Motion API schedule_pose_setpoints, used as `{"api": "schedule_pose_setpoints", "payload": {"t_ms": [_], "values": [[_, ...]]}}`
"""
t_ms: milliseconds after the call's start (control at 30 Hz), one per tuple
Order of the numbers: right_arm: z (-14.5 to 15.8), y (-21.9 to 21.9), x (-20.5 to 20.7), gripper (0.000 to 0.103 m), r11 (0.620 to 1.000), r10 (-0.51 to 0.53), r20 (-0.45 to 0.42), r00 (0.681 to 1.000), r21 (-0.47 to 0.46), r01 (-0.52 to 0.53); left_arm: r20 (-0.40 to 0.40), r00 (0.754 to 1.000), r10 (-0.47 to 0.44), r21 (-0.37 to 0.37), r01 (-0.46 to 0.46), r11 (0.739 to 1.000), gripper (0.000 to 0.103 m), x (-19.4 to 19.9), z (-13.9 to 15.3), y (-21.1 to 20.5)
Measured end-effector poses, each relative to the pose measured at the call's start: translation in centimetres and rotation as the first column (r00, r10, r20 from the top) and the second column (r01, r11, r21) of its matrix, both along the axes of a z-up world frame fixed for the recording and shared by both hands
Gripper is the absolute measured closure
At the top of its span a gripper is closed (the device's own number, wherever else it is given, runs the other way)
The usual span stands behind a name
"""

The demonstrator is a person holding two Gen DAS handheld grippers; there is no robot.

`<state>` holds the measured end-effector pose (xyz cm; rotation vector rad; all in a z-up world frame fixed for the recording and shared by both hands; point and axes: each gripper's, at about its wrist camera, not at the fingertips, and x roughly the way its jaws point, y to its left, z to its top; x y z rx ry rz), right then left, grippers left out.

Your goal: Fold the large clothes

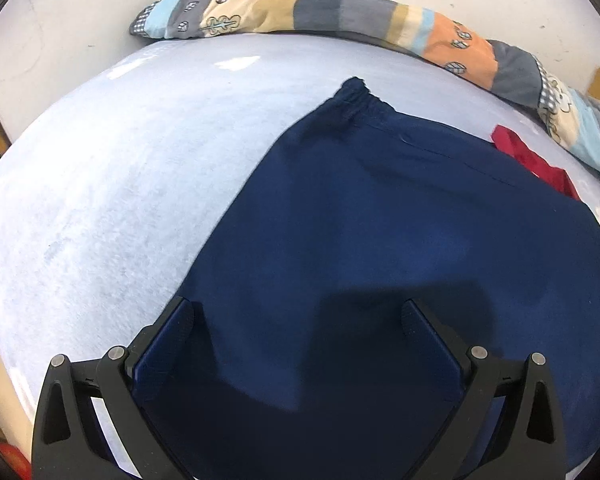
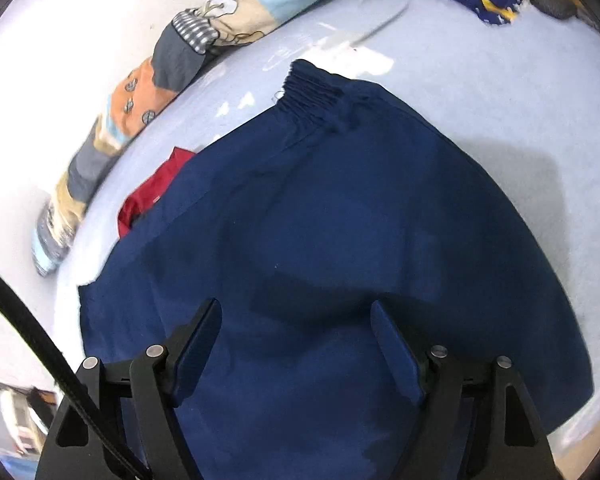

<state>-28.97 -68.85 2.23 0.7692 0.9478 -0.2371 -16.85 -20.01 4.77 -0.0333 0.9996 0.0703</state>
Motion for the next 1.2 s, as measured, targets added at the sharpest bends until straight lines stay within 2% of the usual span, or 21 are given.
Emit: {"api": "schedule_pose_setpoints", "payload": {"t_ms": [67, 133, 267, 367, 467, 500, 567, 633, 733, 833, 900, 967, 1000, 1033, 1133, 1200], "values": [[0.6, 0.6, 0.3, 0.022, 0.999, 0.020, -0.017, 1.000, -0.032, -0.020, 0.001, 1.000, -0.001, 0.013, 0.001, 1.000, 0.000, -0.2, 0.4, -0.2], [1.8, 1.5, 0.0, 0.022, 0.998, 0.033, 0.028, 0.999, -0.060, -0.032, 0.027, 1.000, -0.004, -0.003, 0.004, 1.000, 0.000, -0.7, 1.1, -0.2], [2.7, 6.1, 0.8, 0.022, 0.969, 0.178, 0.028, 0.984, -0.179, -0.170, 0.034, 0.999, 0.004, 0.005, -0.004, 1.000, 0.000, -0.7, 1.3, 0.1], [0.6, 8.9, 1.8, 0.022, 0.948, 0.288, -0.028, 0.957, -0.131, -0.289, -0.009, 1.000, 0.022, 0.009, -0.022, 1.000, 0.000, 0.0, 0.2, 1.0], [-0.6, 8.7, 2.5, 0.021, 0.948, 0.307, -0.052, 0.950, -0.070, -0.310, -0.034, 0.999, -0.003, -0.011, 0.003, 1.000, 0.000, 0.4, -0.4, 1.4], [-0.3, 8.2, 2.5, 0.021, 0.952, 0.301, -0.045, 0.952, -0.042, -0.303, -0.043, 0.999, -0.008, -0.015, 0.007, 1.000, 0.000, 0.4, -0.1, 1.5], [1.3, 5.8, 1.6, 0.021, 0.963, 0.267, 0.036, 0.963, 0.028, -0.268, -0.044, 0.999, -0.003, -0.055, 0.000, 0.999, 0.000, 0.5, 0.4, 2.2], [3.5, 2.5, 0.4, 0.021, 0.979, 0.198, 0.101, 0.975, 0.024, -0.202, -0.037, 0.999, 0.018, -0.068, -0.021, 0.997, 0.000, 0.3, 0.8, 3.2], [5.3, -4.0, -2.6, 0.021, 0.998, 0.061, 0.142, 0.988, 0.006, -0.062, -0.071, 0.996, 0.051, -0.088, -0.057, 0.994, 0.000, 0.6, 0.3, 5.0], [4.1, -9.4, -5.6, 0.021, 0.997, -0.037, 0.127, 0.991, 0.078, 0.027, -0.100, 0.993, 0.056, -0.129, -0.069, 0.989, 0.000, 0.6, -0.3, 5.9], [2.6, -11.5, -6.9, 0.021, 0.991, -0.068, 0.091, 0.994, 0.119, 0.057, -0.094, 0.995, 0.035, -0.108, -0.046, 0.993, 0.000, 0.5, 0.1, 5.4], [0.6, -12.3, -8.3, 0.024, 0.983, -0.058, 0.059, 0.997, 0.179, 0.046, -0.061, 0.998, 0.003, -0.128, -0.011, 0.992, 0.000, 0.3, 0.8, 4.6], [-0.2, -12.4, -8.7, 0.031, 0.977, -0.045, 0.050, 0.998, 0.211, 0.033, -0.045, 0.999, -0.024, -0.149, 0.017, 0.989, 0.000, 0.1, 1.2, 3.8], [-0.7, -12.6, -8.8, 0.033, 0.971, -0.036, 0.042, 0.998, 0.236, 0.025, -0.038, 0.998, -0.045, -0.153, 0.039, 0.987, 0.000, 0.0, 1.5, 3.2], [-1.9, -11.7, -9.1, 0.035, 0.960, -0.011, 0.039, 0.999, 0.280, -0.001, -0.023, 0.993, -0.115, -0.095, 0.112, 0.989, 0.000, -0.7, 1.9, 0.5], [-2.6, -11.0, -9.2, 0.035, 0.949, 0.003, 0.042, 0.999, 0.314, -0.016, -0.013, 0.991, -0.130, -0.061, 0.129, 0.990, 0.000, -0.9, 1.9, -0.2]]}}
